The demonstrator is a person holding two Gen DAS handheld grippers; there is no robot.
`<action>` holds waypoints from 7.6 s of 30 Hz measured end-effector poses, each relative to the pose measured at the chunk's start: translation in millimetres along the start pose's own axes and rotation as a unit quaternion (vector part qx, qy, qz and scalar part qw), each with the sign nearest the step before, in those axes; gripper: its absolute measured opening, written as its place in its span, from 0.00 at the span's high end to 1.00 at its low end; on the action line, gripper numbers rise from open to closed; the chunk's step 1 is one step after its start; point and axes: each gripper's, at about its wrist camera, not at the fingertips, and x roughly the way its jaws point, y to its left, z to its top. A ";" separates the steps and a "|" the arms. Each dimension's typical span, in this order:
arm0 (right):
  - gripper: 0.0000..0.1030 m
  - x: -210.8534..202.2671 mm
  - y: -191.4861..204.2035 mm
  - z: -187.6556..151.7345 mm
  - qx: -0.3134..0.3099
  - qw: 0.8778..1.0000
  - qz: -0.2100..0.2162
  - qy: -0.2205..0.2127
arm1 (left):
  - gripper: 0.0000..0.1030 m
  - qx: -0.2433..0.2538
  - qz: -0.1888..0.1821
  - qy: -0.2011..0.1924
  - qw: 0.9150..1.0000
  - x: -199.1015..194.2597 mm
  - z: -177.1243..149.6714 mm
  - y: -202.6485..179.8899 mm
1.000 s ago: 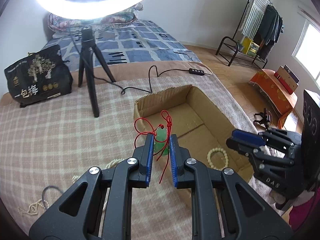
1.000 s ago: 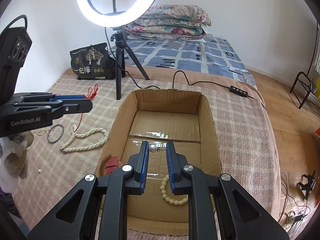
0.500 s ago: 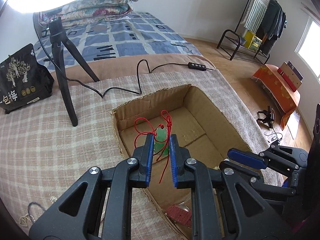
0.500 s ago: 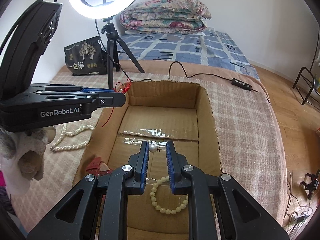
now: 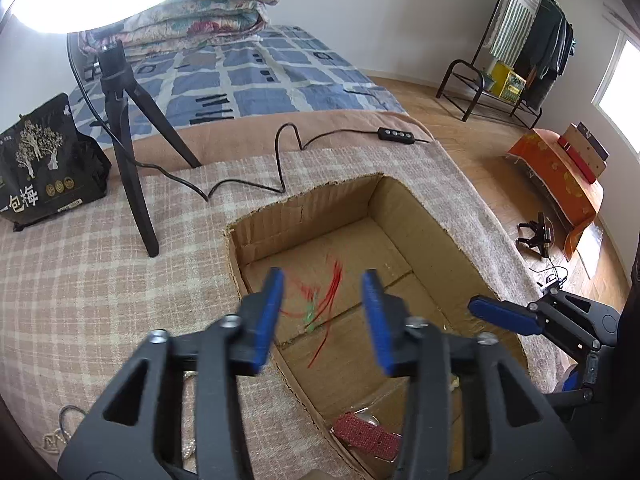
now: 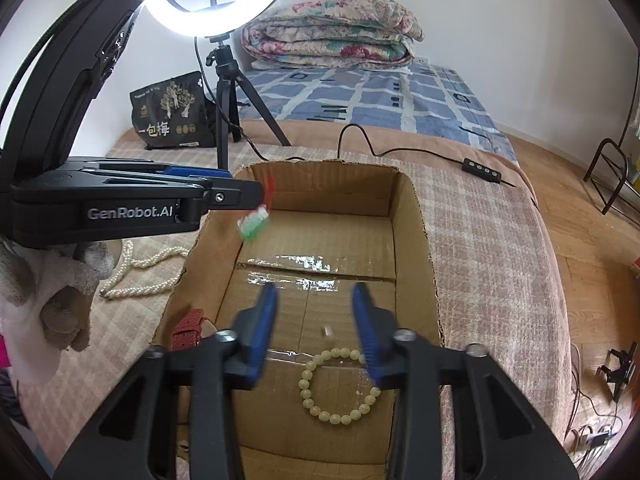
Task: Organize jewelry
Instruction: 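Open right tool to drop the earring while left tool releases the pendant into the box, then move right tool to the pearl stud earring while left tool approaches the short pearl strand, then close right tool on the pearl earring while left tool grasps the short pearl strand, then carry the earring in right tool and pearl strand in left tool over the box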
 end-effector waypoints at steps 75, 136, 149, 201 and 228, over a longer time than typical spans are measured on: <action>0.22 -28.9 254.1 -39.7 -0.169 0.976 0.136 0.009 | 0.36 -0.084 0.103 -0.003 0.991 -210.3 -169.3 243.5; 0.93 61.3 307.0 -70.4 -0.178 0.959 0.175 0.130 | 0.94 0.042 0.124 0.122 0.984 -99.1 -190.0 252.0; 0.93 32.1 298.9 -66.0 -0.171 0.964 0.175 0.103 | 0.94 -0.015 0.125 0.052 0.991 -156.8 -173.0 259.7; 0.93 -70.6 87.6 -19.7 -0.003 0.998 0.049 -0.028 | 0.95 0.055 -0.046 -0.111 0.991 -179.4 -34.6 51.8; 0.93 -32.1 41.6 -31.1 0.024 0.998 0.049 0.022 | 0.95 0.069 -0.082 -0.043 0.993 -31.9 14.1 -36.8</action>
